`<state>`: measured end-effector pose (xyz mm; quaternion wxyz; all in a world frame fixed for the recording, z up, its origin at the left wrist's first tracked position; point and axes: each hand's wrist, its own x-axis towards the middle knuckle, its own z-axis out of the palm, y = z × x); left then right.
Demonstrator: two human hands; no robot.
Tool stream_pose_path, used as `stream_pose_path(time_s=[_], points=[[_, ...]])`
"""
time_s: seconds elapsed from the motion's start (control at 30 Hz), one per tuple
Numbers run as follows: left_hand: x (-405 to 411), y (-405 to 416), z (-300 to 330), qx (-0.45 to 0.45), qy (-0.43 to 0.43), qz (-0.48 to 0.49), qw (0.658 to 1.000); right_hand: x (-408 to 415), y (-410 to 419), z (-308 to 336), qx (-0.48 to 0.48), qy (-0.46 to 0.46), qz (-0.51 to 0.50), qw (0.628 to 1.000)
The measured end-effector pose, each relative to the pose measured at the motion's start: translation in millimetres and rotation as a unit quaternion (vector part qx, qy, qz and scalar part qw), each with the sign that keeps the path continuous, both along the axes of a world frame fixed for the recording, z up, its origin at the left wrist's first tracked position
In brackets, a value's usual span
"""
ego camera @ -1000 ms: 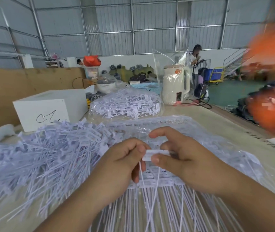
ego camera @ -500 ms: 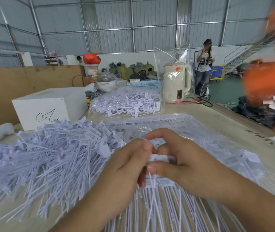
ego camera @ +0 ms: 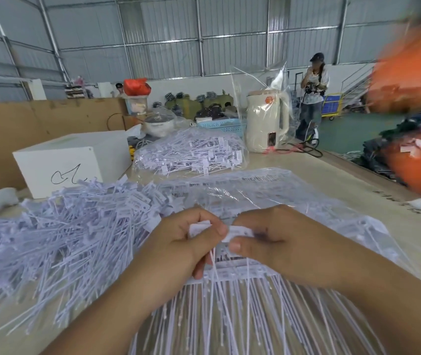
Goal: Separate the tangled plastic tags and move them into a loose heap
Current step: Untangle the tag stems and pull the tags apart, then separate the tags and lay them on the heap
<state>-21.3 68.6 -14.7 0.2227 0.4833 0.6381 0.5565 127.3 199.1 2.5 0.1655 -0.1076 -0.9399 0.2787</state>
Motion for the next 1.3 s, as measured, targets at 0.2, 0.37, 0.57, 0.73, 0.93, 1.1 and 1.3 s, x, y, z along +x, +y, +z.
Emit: stream_pose_path(time_s=[0.2,0.37,0.57,0.73,0.93,1.1,1.3], points=[[-1,-4,9,-0.013,-0.006,-0.008,1.0,-2,-1,-4,-0.069,0.051,0.022,0.996],[4,-1,10,0.037,-0.061,0.015,0.997,-6,-6,-7,-0.06,0.105,0.011,0.993],[23,4,9,0.154,-0.255,0.06,0.953,-18,-26,-13,-0.007,0.199,-0.033,0.979],[14,4,7,0.189,-0.358,0.075,0.911,-21,-25,-10,-0.074,0.309,-0.08,0.945],[6,8,2,0.128,-0.225,0.047,0.965,-6,-4,-9,-0.114,0.217,-0.001,0.969],[13,4,1,0.113,-0.144,-0.027,0.983,-11,-6,-15,-0.055,0.131,0.026,0.99],[10,1,0,0.071,-0.158,-0.096,0.98,-9,-6,-14,-0.029,0.12,0.045,0.991]])
